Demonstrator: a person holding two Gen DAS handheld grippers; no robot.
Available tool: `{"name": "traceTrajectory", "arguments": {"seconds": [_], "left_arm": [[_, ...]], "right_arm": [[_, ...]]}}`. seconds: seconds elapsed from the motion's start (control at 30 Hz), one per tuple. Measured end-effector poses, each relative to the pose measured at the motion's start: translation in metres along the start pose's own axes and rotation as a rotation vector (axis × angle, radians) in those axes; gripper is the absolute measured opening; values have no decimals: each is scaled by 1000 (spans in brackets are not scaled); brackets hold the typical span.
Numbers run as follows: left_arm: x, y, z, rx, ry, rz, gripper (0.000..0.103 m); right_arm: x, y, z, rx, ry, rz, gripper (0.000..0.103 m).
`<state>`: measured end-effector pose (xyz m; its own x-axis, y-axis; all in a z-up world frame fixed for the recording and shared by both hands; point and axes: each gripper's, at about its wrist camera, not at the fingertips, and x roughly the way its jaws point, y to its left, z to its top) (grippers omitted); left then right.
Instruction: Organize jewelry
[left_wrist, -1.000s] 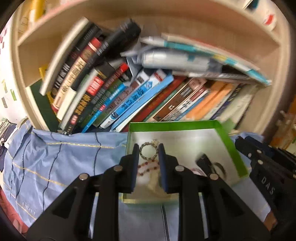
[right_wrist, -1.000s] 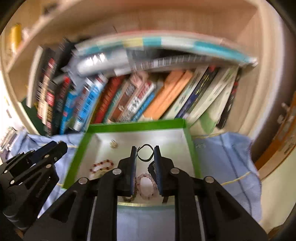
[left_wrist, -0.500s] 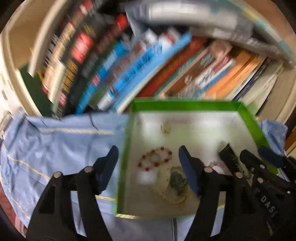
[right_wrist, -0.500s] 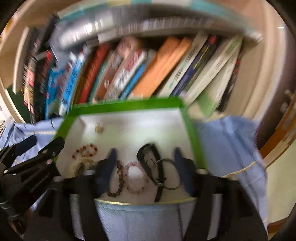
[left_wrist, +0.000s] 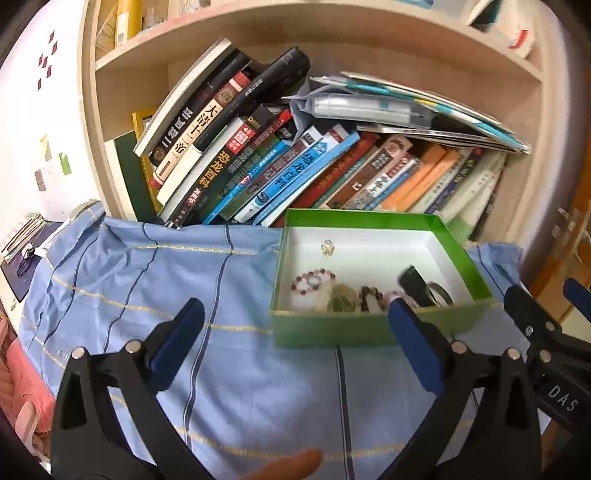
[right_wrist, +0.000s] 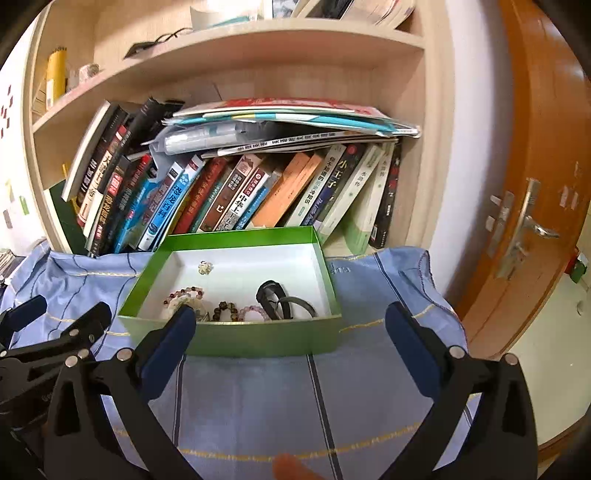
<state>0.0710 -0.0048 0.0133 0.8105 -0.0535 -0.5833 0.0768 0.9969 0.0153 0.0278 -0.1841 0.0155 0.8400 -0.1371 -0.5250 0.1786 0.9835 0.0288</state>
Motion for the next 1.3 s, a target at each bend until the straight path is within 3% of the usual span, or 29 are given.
{"name": "traceTrajectory", "arguments": {"seconds": [0.2,1.3], "left_arm": [[-23,-7,-6,43,-39,38,99],[-36,-12,-11,50,-44,33,99]], "right_arm": [[-16,0,-6,-28,-19,-49,100],[-31,-4,-10,-14,-32,-38,100]]}}
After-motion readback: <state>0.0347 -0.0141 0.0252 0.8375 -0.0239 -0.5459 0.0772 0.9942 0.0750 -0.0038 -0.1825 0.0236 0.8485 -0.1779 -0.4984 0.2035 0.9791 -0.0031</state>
